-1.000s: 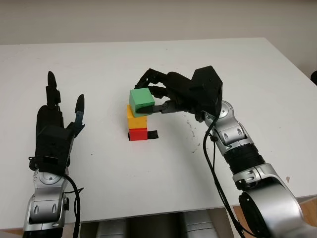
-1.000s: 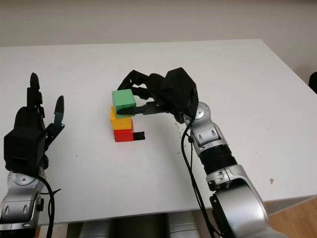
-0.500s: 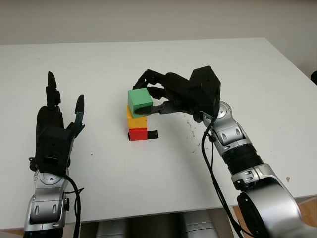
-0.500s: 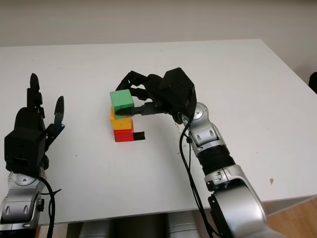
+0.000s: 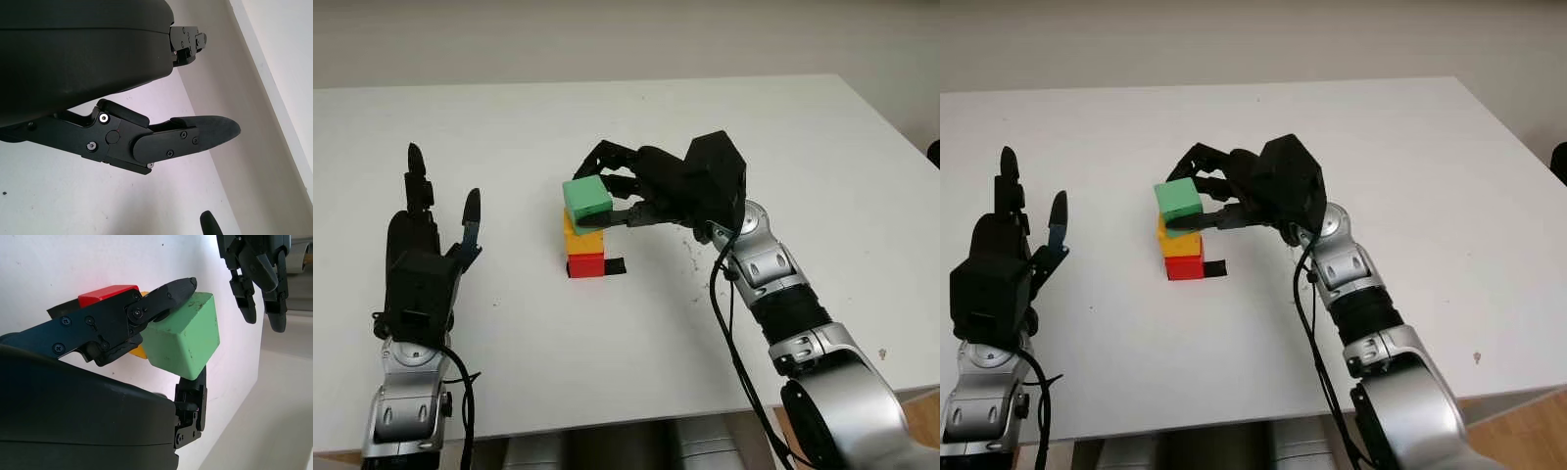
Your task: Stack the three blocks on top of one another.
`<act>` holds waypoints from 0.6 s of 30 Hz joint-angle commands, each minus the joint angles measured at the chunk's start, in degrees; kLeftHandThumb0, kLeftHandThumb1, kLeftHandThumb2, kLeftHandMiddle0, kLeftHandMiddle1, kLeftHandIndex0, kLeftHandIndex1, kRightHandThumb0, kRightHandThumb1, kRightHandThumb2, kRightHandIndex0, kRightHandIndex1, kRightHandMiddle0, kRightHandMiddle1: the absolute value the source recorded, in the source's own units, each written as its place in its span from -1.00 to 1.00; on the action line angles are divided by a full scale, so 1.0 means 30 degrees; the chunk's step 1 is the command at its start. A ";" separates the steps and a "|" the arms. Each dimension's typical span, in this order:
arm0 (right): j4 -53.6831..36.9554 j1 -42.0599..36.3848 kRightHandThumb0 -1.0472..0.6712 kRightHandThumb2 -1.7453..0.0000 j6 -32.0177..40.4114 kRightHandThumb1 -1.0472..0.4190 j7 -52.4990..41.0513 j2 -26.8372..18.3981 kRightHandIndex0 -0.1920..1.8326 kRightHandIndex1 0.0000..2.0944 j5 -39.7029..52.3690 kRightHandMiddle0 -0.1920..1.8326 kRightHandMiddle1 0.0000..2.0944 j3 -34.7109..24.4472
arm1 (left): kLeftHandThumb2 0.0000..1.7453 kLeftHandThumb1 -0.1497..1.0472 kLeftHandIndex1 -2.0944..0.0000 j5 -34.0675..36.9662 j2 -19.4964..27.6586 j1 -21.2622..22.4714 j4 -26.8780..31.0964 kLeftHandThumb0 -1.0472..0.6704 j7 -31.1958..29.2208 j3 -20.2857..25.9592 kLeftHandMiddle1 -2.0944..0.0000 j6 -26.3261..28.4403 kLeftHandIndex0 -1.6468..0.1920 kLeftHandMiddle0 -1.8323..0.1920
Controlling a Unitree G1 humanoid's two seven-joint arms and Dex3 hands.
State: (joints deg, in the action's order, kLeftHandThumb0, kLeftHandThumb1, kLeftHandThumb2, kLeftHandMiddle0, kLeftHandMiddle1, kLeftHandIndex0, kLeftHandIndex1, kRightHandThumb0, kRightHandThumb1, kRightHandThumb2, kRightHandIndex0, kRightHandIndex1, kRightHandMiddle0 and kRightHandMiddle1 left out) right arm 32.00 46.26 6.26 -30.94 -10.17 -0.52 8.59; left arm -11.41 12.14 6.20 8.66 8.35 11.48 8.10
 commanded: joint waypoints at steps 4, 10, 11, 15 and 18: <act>-0.0366 0.0364 -0.49 0.94 0.0214 -0.78 -0.0190 -0.0011 -0.76 -0.97 0.0200 -0.78 -0.17 -0.0181 | -0.35 1.00 0.95 -0.0222 0.0021 -0.0156 0.0171 -0.57 0.0098 -0.0087 0.94 -0.0054 0.90 0.96; -0.0169 0.0370 -0.52 0.94 -0.0137 -0.77 -0.0443 -0.0058 -0.80 -0.98 0.0404 -0.84 -0.25 -0.0276 | -0.36 1.00 0.94 -0.0119 -0.0003 -0.0117 0.0079 -0.57 0.0044 -0.0012 0.95 -0.0109 0.90 0.96; -0.0103 0.0396 -0.53 0.94 -0.0199 -0.77 -0.0562 -0.0083 -0.85 -0.97 0.0438 -0.86 -0.37 -0.0277 | -0.35 1.00 0.95 -0.0105 0.0024 -0.0124 0.0077 -0.57 0.0009 -0.0015 0.95 -0.0127 0.90 0.96; 0.0418 0.0696 -0.66 0.94 -0.0767 -0.76 -0.2053 -0.0351 -0.99 -1.00 0.0799 -0.98 -0.82 -0.0291 | -0.35 1.00 0.94 -0.0117 0.0066 -0.0071 -0.0020 -0.56 0.0017 -0.0015 0.95 -0.0225 0.89 0.96; 0.0360 0.0772 -0.73 0.94 -0.1463 -0.76 -0.3207 -0.0489 -1.00 -1.00 0.1368 -1.00 -0.98 -0.0540 | -0.36 1.00 0.94 -0.0100 0.0079 -0.0017 -0.0082 -0.58 0.0009 -0.0010 0.95 -0.0245 0.89 0.96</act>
State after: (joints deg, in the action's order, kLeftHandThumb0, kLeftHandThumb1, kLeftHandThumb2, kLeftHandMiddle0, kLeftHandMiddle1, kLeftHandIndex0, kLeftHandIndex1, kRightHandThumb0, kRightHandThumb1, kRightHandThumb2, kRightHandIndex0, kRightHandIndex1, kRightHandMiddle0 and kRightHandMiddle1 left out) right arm 33.40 46.95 3.11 -39.64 -11.02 2.72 7.85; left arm -11.76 12.14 6.21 8.44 8.38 11.47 8.06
